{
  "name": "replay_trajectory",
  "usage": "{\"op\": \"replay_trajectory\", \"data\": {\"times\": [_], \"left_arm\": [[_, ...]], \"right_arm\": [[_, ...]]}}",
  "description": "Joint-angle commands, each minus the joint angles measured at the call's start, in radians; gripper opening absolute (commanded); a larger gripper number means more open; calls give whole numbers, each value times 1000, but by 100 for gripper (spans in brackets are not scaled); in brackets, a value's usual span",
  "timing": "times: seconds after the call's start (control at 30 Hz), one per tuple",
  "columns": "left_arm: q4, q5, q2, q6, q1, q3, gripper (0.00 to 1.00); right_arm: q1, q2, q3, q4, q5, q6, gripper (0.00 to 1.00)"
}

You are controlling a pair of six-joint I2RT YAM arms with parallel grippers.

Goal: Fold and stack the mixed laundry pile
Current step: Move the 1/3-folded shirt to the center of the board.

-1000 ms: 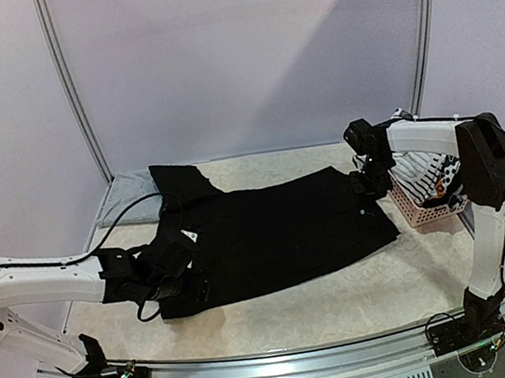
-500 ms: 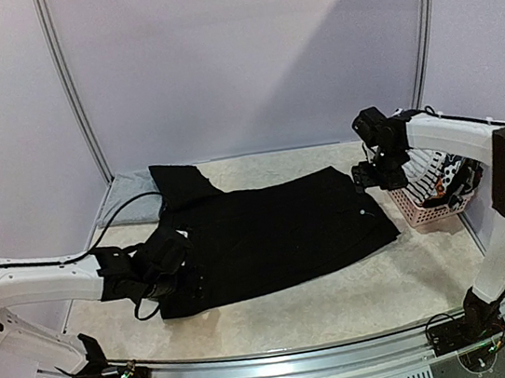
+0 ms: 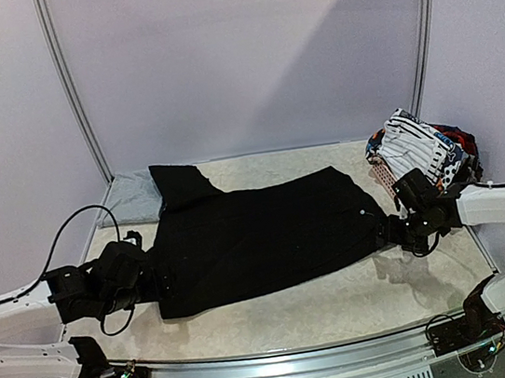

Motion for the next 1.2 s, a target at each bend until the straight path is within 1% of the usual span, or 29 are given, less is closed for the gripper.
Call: {"op": "replay_trajectory", "data": {"times": [0.0, 0.1, 0.17, 0.3, 0.33, 0.37, 0.47, 0.57, 0.7, 0.77, 0.87, 0.93, 0.97, 1.0, 1.07, 1.1, 1.17], "left_arm": [[-108, -2, -89, -74, 22, -55, 95], [-90, 49, -124, -88, 36, -105, 94], [-73, 81, -140, -100, 44, -131, 93], [-60, 133, -161, -115, 60, -169, 91], [-59, 144, -161, -118, 69, -177, 89], [-55, 159, -162, -120, 79, -187, 88], [9, 224, -160, -114, 109, -228, 83], [96, 299, -137, -114, 129, -263, 76], [156, 333, -84, -107, 132, -272, 67], [188, 346, -65, -103, 132, -279, 60], [245, 363, -49, -98, 132, -296, 49], [276, 365, -35, -89, 132, -301, 40], [289, 364, -29, -85, 132, -303, 33], [300, 362, -24, -81, 132, -303, 21], [306, 353, -22, -75, 132, -301, 2], [282, 339, -25, -71, 133, -295, 0], [205, 295, -46, -57, 133, -263, 0]], "right_arm": [[-11, -34, -58, 182, -1, 118, 90], [-44, 12, -83, 248, -13, 143, 85], [-67, 44, -104, 310, -57, 156, 80], [-82, 80, -111, 358, -60, 176, 69], [-82, 87, -111, 366, -60, 176, 65], [-83, 94, -113, 371, -59, 178, 58], [-85, 106, -111, 386, -55, 180, 45], [-87, 114, -105, 384, -47, 175, 39], [-89, 119, -103, 380, -34, 161, 27], [-90, 119, -102, 376, -34, 156, 19], [-91, 118, -101, 369, -31, 148, 12], [-90, 112, -103, 365, -32, 144, 1], [-90, 111, -102, 363, -31, 141, 0], [-91, 109, -102, 360, -31, 139, 0], [-90, 101, -101, 348, -31, 134, 0], [-90, 97, -103, 339, -32, 134, 0], [-90, 74, -103, 306, -15, 132, 0]]}}
